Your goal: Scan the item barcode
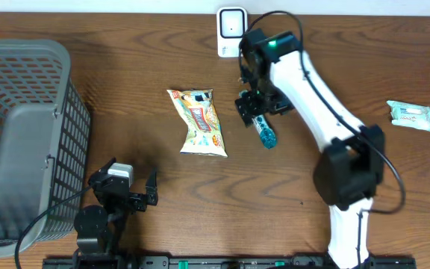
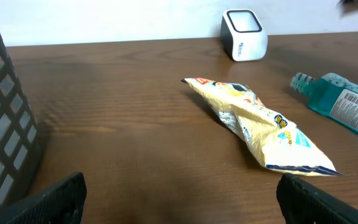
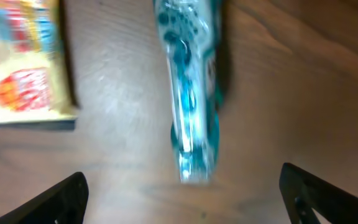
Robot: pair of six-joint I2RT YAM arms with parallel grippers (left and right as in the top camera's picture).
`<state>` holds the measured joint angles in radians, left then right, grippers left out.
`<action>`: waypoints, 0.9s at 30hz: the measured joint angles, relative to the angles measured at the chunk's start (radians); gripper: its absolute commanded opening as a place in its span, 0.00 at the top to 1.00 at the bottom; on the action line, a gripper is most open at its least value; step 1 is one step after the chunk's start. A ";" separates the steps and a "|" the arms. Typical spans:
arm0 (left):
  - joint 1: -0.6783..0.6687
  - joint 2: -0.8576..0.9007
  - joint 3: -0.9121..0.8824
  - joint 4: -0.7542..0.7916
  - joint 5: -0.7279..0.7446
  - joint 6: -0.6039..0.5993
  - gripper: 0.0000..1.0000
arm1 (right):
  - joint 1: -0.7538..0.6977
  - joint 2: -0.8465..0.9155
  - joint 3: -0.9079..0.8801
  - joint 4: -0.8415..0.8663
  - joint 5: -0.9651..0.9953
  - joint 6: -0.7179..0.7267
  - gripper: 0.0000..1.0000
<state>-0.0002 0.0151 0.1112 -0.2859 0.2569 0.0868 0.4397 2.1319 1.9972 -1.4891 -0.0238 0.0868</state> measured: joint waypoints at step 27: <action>0.000 0.000 0.000 -0.002 0.000 0.000 0.02 | -0.002 -0.858 -1.414 1.417 0.012 0.175 0.01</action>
<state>0.0002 0.0151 0.1116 -0.2874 0.2569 0.0868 0.4381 1.2743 0.5831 -0.0719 -0.0116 0.2623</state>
